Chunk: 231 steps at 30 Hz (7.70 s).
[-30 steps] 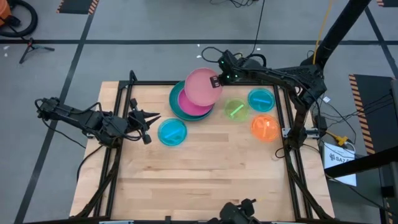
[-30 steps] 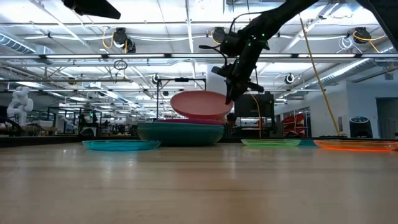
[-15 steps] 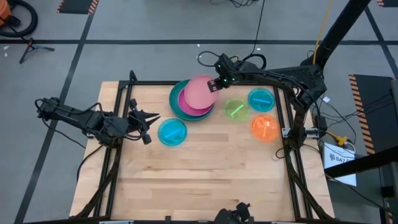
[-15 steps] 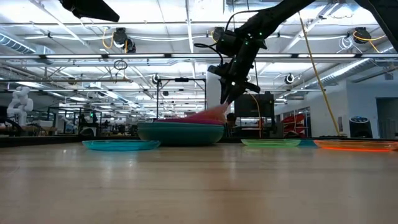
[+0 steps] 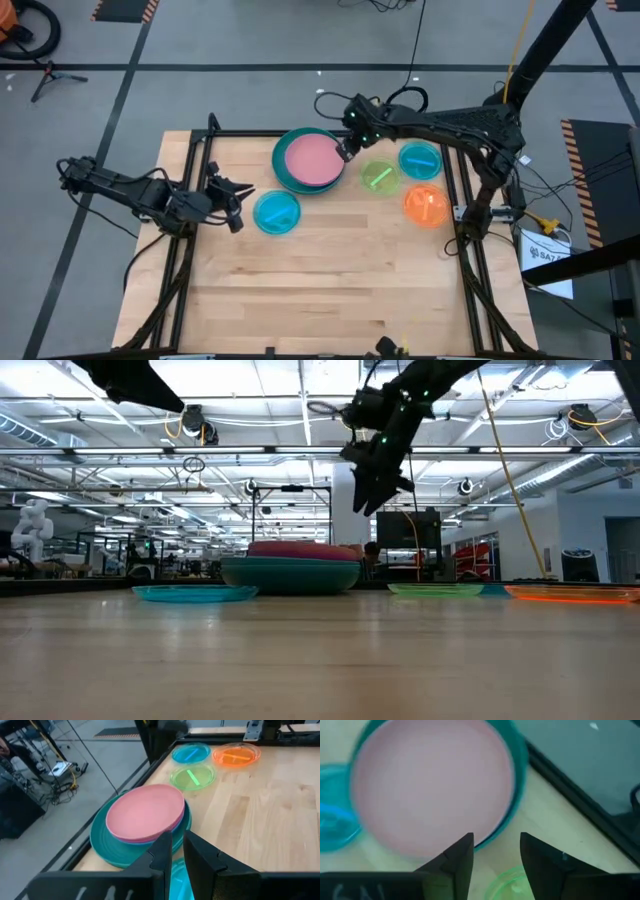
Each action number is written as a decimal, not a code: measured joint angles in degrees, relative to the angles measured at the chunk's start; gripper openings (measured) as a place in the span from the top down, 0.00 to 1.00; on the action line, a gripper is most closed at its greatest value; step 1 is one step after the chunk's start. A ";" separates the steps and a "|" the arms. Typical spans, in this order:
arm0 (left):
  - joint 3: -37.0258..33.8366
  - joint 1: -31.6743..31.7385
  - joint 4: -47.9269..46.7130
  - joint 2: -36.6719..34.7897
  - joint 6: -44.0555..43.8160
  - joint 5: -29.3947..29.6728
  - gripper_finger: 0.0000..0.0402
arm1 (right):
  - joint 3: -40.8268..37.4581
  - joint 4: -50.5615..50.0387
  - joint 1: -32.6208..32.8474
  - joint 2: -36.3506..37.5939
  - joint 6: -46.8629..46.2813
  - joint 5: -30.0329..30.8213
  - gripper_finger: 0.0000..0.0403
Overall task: Stack plastic plates
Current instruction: Stack the bottom light blue plate on top of the light pink plate
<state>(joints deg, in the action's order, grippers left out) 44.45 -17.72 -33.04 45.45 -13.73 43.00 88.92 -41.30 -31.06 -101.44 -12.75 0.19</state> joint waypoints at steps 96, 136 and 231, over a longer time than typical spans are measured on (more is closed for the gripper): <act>0.02 1.62 9.19 49.02 -4.45 -17.30 0.46 | -51.19 38.57 13.56 45.65 5.06 1.00 0.61; 0.02 -2.01 9.22 51.97 -9.30 -14.05 0.76 | -51.19 37.68 13.56 45.60 4.89 1.24 0.61; 0.59 -4.76 4.61 51.91 -11.87 -3.93 0.64 | -51.19 36.31 13.55 45.30 2.96 1.05 0.61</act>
<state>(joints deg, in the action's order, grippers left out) 45.04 -22.48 -28.42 97.36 -25.60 39.07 37.73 -4.99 -17.51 -56.14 -9.79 1.23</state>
